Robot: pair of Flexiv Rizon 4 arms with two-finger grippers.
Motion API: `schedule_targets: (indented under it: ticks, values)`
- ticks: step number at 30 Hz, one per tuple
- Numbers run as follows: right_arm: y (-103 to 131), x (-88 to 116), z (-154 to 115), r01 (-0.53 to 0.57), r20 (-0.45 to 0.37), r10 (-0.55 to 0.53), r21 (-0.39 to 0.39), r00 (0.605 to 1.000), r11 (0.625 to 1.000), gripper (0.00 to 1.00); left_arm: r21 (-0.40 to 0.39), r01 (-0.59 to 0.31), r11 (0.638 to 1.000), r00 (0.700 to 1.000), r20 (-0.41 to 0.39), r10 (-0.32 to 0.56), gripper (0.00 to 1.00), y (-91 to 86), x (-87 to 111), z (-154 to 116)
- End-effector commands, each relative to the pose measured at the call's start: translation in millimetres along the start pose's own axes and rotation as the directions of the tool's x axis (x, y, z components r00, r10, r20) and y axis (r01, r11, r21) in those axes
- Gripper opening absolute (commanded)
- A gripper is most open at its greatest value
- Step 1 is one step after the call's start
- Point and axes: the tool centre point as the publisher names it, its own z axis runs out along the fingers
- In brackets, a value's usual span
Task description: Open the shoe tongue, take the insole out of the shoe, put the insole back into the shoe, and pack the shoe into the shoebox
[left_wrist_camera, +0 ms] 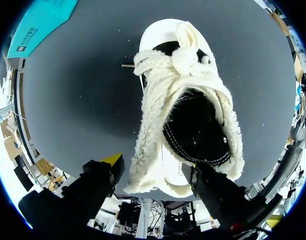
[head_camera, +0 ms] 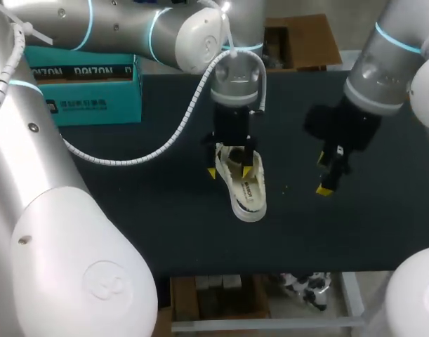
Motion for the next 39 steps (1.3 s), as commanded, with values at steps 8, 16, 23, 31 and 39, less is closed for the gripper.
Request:
schedule_targets:
  ticks: [8,16,23,31,39]
  values:
    - [-10.8,11.6,0.4,0.222,0.149,-0.224,0.033,0.963,0.975,1.00,0.057,0.033,0.998,0.999,-0.008,-0.032,0.00,6.9,-1.1,0.7]
    - [-15.8,9.9,-2.4,0.345,0.110,-0.353,0.080,0.929,0.935,1.00,0.129,0.033,0.991,0.999,0.001,-0.033,0.00,-2.6,-2.7,9.6]
    - [-15.8,8.8,-4.4,0.350,0.080,-0.357,0.083,0.931,0.933,1.00,0.181,-0.099,0.978,0.993,-0.046,0.109,0.00,-28.1,-14.5,0.2]
    - [-15.8,8.8,-4.4,0.350,0.080,-0.357,0.083,0.931,0.933,1.00,0.267,-0.353,0.896,0.912,-0.114,0.394,0.00,-91.3,-32.7,-57.0]
    - [-15.8,8.8,-4.4,0.350,0.080,-0.357,0.083,0.931,0.933,1.00,0.387,-0.548,0.742,0.806,0.005,0.592,0.00,-167.8,-42.8,-131.9]
